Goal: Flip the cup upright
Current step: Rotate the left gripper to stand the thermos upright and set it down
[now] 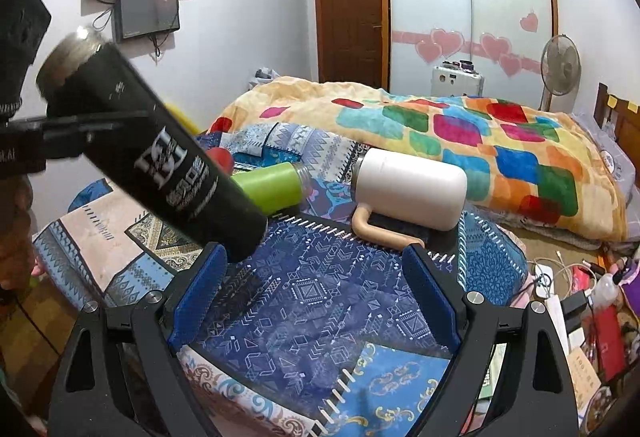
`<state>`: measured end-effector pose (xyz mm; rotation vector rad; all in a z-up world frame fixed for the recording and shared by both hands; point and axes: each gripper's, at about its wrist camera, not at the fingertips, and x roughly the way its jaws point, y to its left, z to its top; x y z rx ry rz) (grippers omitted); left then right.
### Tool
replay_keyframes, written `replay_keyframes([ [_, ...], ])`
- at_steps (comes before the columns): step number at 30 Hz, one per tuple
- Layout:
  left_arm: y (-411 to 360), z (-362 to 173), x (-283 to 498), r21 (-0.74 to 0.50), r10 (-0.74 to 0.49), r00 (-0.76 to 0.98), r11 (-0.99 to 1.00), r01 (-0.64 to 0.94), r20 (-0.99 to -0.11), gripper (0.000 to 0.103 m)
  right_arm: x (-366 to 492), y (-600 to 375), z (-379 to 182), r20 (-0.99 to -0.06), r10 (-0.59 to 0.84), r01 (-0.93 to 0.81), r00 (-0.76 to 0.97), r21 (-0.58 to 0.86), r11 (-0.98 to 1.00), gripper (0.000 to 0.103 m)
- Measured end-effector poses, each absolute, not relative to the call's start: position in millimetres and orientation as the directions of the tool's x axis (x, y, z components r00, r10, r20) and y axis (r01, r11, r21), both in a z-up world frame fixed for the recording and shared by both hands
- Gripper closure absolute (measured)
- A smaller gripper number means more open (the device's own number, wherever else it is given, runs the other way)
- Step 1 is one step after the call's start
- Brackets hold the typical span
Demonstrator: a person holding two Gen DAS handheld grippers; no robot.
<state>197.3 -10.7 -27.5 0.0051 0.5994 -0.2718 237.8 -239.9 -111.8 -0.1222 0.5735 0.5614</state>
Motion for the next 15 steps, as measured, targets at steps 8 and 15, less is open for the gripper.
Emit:
replay_keyframes([
  [8,-16,-54,209,-0.062,-0.248,0.761,0.962,0.264,-0.599,0.039,242,-242,-116,-0.549,0.474,-0.533,0.688,0.061,0.844,0.015],
  [15,-15,-71,206,-0.071,-0.247,0.748,0.963,0.260,-0.616,0.039,240,-241,-117,-0.551,0.478,-0.538,0.684,0.062,0.841,0.015],
])
